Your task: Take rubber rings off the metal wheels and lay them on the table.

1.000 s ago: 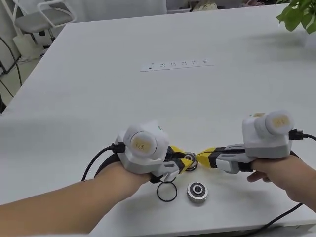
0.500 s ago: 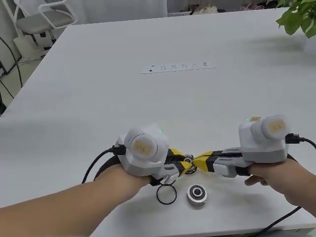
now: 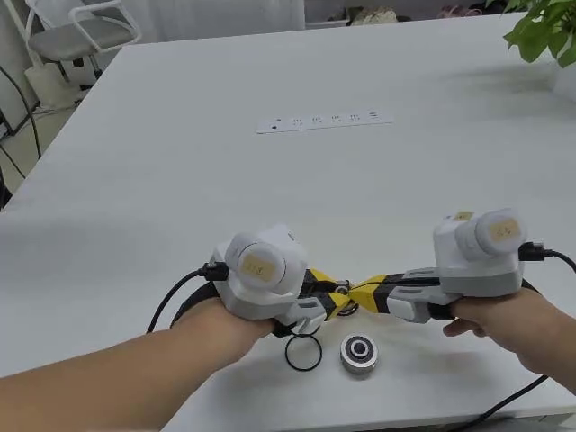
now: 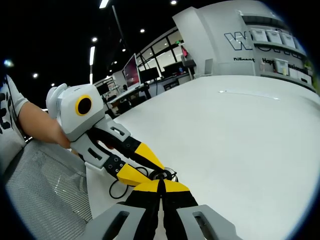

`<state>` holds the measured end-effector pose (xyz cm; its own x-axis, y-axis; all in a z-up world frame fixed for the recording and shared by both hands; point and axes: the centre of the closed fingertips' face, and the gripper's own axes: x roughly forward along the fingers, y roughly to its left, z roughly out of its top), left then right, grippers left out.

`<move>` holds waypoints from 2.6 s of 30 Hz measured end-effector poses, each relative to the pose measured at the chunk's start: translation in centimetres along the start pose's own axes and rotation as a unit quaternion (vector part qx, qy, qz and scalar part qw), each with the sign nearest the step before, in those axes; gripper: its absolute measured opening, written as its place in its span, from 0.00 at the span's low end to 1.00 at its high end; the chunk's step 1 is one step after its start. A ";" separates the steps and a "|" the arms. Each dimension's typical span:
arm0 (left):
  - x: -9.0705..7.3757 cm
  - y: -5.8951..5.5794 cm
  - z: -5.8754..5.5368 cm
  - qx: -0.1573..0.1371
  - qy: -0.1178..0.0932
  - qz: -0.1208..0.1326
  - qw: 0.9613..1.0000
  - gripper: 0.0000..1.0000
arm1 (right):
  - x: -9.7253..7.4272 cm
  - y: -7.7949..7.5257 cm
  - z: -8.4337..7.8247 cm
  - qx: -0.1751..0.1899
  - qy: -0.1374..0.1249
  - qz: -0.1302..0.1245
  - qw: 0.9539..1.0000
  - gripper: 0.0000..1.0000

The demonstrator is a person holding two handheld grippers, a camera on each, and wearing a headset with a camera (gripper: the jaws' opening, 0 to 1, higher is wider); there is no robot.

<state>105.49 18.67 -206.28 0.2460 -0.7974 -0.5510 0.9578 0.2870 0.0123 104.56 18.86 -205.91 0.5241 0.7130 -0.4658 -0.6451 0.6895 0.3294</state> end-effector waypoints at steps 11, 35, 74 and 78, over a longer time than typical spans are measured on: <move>0.0 0.0 0.1 -0.001 -0.002 0.000 1.000 0.07 | -0.1 -0.2 0.1 0.009 -0.008 0.005 1.000 0.00; 0.0 -0.2 0.1 -0.005 -0.012 -0.004 1.000 0.07 | -0.2 -0.1 0.2 0.006 -0.016 0.014 1.000 0.00; -0.9 -0.4 0.0 -0.001 0.004 -0.028 1.000 0.18 | -0.2 -0.4 0.1 0.006 -0.018 0.010 1.000 0.00; -1.5 -0.8 0.5 0.001 -0.002 -0.033 0.999 0.20 | -0.2 -0.5 0.1 0.007 -0.018 0.011 1.000 0.00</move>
<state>104.46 19.33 -205.02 0.1836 -0.8170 -0.5467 0.9721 0.2335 -0.0224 104.82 18.42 -205.88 0.5301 0.7317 -0.4286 -0.6492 0.6753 0.3500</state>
